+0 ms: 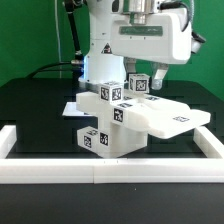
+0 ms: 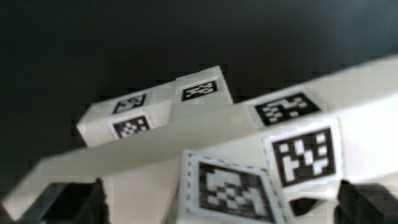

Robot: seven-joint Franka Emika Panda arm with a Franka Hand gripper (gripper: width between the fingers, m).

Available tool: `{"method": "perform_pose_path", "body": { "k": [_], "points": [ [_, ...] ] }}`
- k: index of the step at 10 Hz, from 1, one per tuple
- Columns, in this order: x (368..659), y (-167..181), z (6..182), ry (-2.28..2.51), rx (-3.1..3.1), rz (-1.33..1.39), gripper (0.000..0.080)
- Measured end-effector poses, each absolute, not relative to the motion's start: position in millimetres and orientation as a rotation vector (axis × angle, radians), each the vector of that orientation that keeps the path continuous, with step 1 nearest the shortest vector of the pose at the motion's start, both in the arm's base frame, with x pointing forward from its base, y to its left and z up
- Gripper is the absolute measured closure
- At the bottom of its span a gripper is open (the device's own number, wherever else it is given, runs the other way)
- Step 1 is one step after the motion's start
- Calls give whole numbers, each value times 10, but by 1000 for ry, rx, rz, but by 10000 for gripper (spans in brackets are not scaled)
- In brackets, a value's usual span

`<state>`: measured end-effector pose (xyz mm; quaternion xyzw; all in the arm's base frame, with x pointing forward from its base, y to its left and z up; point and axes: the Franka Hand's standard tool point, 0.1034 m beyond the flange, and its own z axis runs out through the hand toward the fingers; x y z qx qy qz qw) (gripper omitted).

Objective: Assemble chair

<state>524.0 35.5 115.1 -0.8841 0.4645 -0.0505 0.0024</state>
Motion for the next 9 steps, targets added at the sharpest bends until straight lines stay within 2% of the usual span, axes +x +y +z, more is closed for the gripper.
{"method": "perform_pose_path", "body": {
  "k": [9],
  "points": [
    [5249,278,1157,390,-3149,-155,150]
  ]
}}
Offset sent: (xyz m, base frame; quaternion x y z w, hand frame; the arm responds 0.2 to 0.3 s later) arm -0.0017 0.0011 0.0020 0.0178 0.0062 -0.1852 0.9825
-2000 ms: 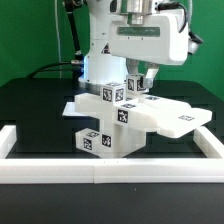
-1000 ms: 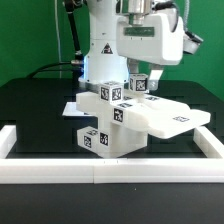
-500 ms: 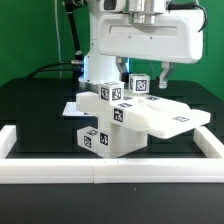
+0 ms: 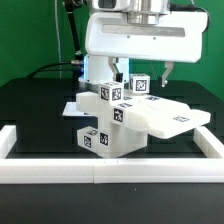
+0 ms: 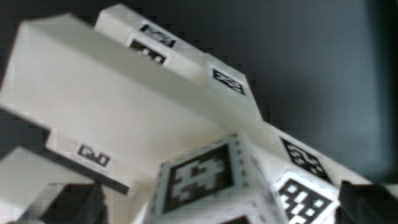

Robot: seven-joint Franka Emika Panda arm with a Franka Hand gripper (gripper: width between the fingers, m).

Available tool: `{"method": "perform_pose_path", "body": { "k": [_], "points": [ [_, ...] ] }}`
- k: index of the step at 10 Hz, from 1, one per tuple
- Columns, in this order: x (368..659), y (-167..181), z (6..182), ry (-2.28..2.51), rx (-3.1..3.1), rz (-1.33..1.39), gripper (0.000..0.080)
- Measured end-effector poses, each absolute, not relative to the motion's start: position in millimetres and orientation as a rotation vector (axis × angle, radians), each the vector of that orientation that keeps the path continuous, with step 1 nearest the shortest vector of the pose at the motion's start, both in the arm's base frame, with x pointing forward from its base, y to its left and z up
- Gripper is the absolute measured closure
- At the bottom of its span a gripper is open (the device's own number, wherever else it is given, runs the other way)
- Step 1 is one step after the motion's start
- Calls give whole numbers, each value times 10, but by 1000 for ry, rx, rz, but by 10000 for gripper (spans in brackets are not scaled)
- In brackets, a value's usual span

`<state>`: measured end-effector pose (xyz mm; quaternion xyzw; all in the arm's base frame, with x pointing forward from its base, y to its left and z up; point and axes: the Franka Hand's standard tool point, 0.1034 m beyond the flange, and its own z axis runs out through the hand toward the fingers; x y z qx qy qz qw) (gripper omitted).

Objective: Assemble chair

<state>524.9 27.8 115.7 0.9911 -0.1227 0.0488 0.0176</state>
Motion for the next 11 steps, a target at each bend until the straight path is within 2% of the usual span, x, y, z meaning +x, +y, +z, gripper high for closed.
{"method": "perform_pose_path", "body": {
  "k": [3,5,6,7,11],
  "points": [
    [5249,267,1156,-197,3089,147,150],
    [5247,266,1152,-205,3088,146,401],
    [5247,265,1151,-205,3087,145,401],
    [5246,264,1149,-205,3087,145,515],
    [5244,265,1144,-390,3076,148,515]
  ]
}}
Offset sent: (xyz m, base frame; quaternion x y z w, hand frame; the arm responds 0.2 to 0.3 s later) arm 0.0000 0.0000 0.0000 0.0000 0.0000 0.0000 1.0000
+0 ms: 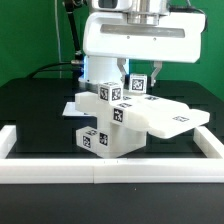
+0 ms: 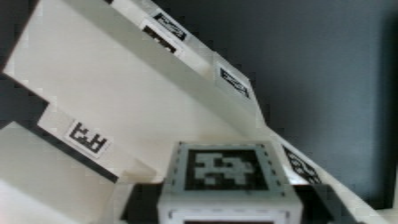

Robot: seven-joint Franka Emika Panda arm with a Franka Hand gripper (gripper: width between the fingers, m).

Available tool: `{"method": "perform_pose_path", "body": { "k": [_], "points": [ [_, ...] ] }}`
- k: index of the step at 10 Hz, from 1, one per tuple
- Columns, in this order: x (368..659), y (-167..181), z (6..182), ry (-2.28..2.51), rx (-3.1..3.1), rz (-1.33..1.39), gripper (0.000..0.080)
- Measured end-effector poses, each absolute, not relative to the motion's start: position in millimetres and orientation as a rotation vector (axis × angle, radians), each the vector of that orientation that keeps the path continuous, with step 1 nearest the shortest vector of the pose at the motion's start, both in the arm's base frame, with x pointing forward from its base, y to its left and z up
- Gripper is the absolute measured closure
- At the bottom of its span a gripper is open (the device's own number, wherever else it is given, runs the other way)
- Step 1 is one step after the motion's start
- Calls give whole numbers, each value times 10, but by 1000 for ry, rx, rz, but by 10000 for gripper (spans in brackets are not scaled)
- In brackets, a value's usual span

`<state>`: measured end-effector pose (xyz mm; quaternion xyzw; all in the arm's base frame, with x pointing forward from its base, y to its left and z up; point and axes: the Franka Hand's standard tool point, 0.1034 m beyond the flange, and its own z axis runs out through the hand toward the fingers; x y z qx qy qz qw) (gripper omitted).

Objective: Assemble chair

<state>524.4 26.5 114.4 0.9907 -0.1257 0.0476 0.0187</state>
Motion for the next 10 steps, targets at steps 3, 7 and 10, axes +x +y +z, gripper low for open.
{"method": "perform_pose_path", "body": {
  "k": [3,7,10],
  "points": [
    [5243,267,1142,-686,3034,153,515],
    [5242,272,1140,-1106,2922,157,514],
    [5242,283,1137,-1455,2786,157,514]
  ]
}}
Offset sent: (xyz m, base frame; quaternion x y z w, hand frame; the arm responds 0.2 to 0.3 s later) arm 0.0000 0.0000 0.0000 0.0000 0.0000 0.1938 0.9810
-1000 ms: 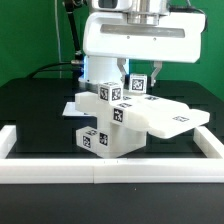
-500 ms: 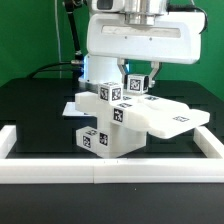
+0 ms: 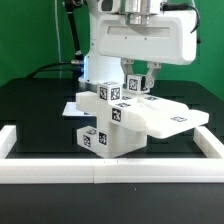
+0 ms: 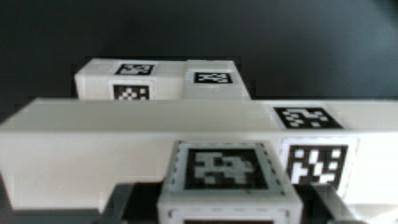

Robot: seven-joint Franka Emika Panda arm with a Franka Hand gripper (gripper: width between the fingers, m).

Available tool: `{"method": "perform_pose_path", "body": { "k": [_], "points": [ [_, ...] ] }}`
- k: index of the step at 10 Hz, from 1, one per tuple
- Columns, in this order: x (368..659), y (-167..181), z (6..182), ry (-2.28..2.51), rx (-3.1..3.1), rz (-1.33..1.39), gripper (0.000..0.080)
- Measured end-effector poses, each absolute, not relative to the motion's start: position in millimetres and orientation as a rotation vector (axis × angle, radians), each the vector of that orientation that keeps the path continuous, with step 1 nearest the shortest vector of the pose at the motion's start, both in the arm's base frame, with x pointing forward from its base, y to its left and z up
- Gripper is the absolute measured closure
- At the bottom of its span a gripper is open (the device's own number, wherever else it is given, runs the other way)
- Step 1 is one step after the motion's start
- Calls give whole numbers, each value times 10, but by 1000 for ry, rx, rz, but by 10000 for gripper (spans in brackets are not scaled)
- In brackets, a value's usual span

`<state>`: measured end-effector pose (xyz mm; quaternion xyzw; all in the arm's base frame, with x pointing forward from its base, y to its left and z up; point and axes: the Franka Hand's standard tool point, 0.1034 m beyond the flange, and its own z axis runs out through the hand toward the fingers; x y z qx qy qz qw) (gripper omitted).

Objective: Assemble chair

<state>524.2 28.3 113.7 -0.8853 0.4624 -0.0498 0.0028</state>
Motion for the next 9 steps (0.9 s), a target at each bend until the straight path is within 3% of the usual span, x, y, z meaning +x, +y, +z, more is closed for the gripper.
{"method": "perform_pose_path", "body": {
  "k": [9],
  "points": [
    [5253,290,1126,2229,-2086,-93,514]
  ]
}}
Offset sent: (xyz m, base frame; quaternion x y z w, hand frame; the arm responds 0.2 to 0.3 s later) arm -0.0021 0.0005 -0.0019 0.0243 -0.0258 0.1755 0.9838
